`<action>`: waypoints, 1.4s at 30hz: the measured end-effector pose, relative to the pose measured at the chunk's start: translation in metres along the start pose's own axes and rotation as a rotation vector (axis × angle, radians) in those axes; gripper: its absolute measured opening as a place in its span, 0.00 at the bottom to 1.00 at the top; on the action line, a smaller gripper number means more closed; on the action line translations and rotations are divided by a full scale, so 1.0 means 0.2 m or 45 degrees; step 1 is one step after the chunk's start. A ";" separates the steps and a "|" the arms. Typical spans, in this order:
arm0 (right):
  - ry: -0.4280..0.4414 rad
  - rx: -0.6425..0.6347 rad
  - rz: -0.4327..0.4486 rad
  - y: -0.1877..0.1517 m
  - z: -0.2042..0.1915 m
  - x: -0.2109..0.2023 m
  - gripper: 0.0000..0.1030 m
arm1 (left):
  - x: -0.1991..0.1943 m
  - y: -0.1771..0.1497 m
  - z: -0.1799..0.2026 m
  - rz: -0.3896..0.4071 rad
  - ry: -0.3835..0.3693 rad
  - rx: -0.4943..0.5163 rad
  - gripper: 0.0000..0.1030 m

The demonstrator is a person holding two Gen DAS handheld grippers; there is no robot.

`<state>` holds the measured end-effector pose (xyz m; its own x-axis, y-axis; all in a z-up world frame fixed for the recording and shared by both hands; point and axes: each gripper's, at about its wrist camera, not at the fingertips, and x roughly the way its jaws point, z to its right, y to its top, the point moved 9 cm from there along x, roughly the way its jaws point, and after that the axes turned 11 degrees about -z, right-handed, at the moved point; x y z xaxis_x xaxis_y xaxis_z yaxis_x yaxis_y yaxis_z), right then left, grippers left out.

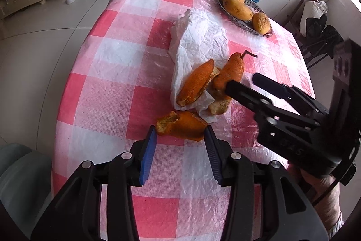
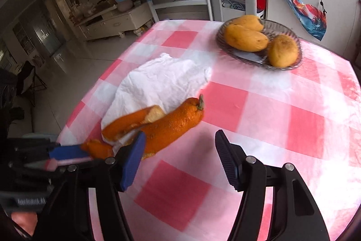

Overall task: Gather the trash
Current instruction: 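Grasp the long orange peel with the right gripper and lift it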

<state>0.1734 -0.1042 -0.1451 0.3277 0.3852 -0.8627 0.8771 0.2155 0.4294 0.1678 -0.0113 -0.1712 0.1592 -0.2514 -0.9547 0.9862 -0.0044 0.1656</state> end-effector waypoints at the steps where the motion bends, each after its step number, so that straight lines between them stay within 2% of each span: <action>1: 0.020 0.005 0.004 0.00 -0.01 0.00 0.59 | 0.00 0.00 0.01 -0.001 -0.001 0.005 0.41; 3: 0.046 -0.003 0.014 0.01 -0.03 0.01 0.54 | 0.00 0.00 0.02 -0.002 -0.003 0.013 0.41; 5: 0.082 -0.012 0.001 0.01 -0.06 0.02 0.37 | 0.01 -0.01 0.03 -0.001 0.001 0.019 0.41; 8: 0.113 -0.016 -0.001 0.00 -0.07 0.01 0.20 | 0.00 -0.01 0.02 -0.002 -0.005 0.020 0.41; 10: 0.120 -0.028 -0.002 0.00 -0.07 -0.01 0.14 | 0.00 -0.01 0.02 -0.004 -0.011 0.017 0.41; 11: 0.123 -0.035 -0.005 -0.01 -0.07 -0.03 0.05 | 0.00 -0.01 0.02 -0.006 -0.016 0.014 0.41; 12: 0.114 -0.043 -0.009 -0.02 -0.06 -0.05 0.01 | 0.00 -0.01 0.01 -0.007 -0.020 0.011 0.41; 16: 0.026 -0.116 -0.043 -0.08 -0.01 -0.11 0.01 | 0.00 -0.01 -0.01 -0.011 -0.059 -0.015 0.41; 18: -0.004 -0.125 -0.048 -0.11 0.01 -0.13 0.01 | -0.02 0.00 -0.02 -0.011 -0.146 -0.066 0.41; 22: 0.100 0.021 -0.018 -0.07 0.07 -0.13 0.04 | -0.06 0.02 -0.04 0.027 -0.191 -0.131 0.41; 24: 0.136 0.081 0.004 -0.02 0.07 -0.09 0.19 | -0.08 0.03 -0.04 0.048 -0.181 -0.140 0.41; 25: 0.138 0.094 0.014 0.00 0.06 -0.08 0.39 | -0.09 0.03 -0.04 0.056 -0.174 -0.140 0.41; 26: 0.137 0.109 0.027 0.02 0.04 -0.06 0.51 | -0.09 0.03 -0.04 0.060 -0.169 -0.139 0.41; 31: 0.103 0.141 0.052 0.09 -0.02 0.01 0.49 | -0.09 0.03 -0.05 0.052 -0.169 -0.149 0.41; 34: 0.055 0.127 0.040 0.10 -0.04 0.07 0.36 | -0.09 0.02 -0.05 0.044 -0.169 -0.151 0.41; 37: 0.068 0.087 -0.005 0.08 -0.06 0.07 0.21 | -0.10 0.03 -0.08 0.050 -0.164 -0.163 0.43; 42: 0.033 0.005 -0.057 -0.01 -0.02 -0.01 0.17 | -0.07 0.06 -0.12 0.063 -0.126 -0.173 0.45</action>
<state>0.1688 -0.1016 -0.1431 0.2786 0.3985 -0.8738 0.8921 0.2297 0.3892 0.1782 0.0154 -0.1617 0.2088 -0.3426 -0.9160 0.9755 0.1391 0.1703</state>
